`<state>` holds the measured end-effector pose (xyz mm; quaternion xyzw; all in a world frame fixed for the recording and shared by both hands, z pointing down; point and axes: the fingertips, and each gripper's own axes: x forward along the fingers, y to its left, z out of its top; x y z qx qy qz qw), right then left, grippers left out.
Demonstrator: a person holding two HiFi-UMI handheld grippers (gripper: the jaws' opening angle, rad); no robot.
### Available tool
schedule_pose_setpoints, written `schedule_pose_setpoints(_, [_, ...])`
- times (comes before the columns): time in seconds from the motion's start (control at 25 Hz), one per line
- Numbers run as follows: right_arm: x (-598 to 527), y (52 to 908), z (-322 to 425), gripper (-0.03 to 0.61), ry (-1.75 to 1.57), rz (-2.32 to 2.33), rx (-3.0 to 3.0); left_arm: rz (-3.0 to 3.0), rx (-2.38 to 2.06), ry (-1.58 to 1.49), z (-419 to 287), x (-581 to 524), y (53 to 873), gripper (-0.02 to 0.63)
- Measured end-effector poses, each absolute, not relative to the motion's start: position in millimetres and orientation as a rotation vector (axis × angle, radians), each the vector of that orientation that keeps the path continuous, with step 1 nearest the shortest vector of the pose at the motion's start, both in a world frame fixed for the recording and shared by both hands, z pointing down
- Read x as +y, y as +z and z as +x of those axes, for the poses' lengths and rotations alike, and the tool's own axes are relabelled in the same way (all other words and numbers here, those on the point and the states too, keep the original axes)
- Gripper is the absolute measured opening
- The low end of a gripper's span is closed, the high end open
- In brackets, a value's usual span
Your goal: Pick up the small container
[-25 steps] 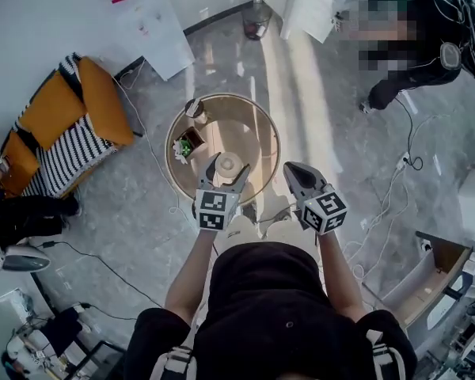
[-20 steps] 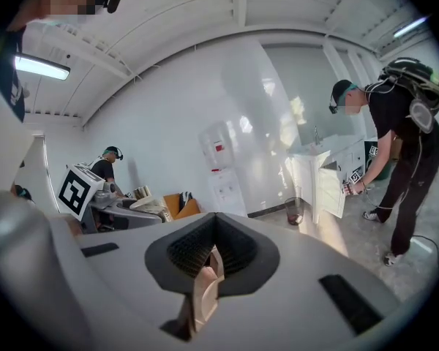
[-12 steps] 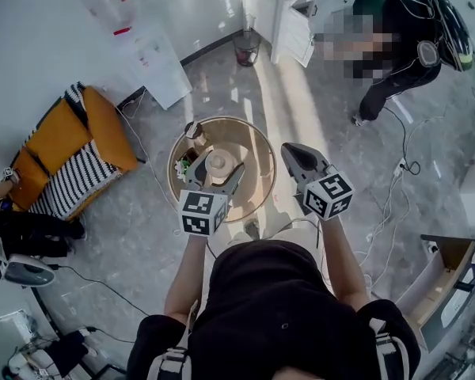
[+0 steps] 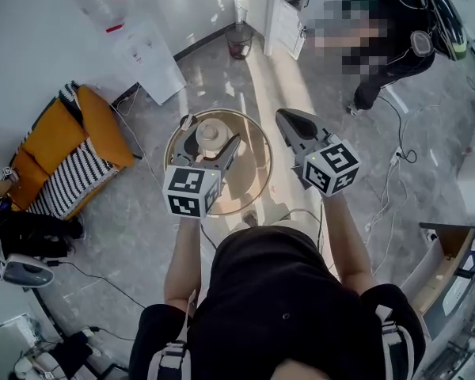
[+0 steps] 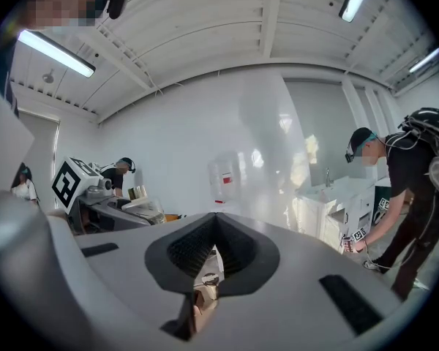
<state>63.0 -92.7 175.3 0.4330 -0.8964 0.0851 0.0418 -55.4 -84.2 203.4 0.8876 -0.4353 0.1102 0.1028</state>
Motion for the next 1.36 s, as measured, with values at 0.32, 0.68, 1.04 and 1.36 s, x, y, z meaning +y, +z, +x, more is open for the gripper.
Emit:
schedule_pose_setpoints(0.32, [-83,159,46,0.003,0.175,1.276,-2.759,2.651,-1.258,0.292,-54,-84,189,0.348])
schedule_pose_setpoints(0.68, [-78,163,42,0.002,0.193,1.289,-2.751,2.66,-1.254,0.288,-58,-79,191,0.348])
schedule_pose_setpoints(1.04, [-73,167,44,0.002,0.22,1.299,-2.751,2.648,-1.262,0.297,-62,-77,197,0.348])
schedule_pose_setpoints(1.36, [-75,169,48,0.002,0.221,1.294,-2.75,2.662,-1.264,0.314,-56,-80,197,0.348])
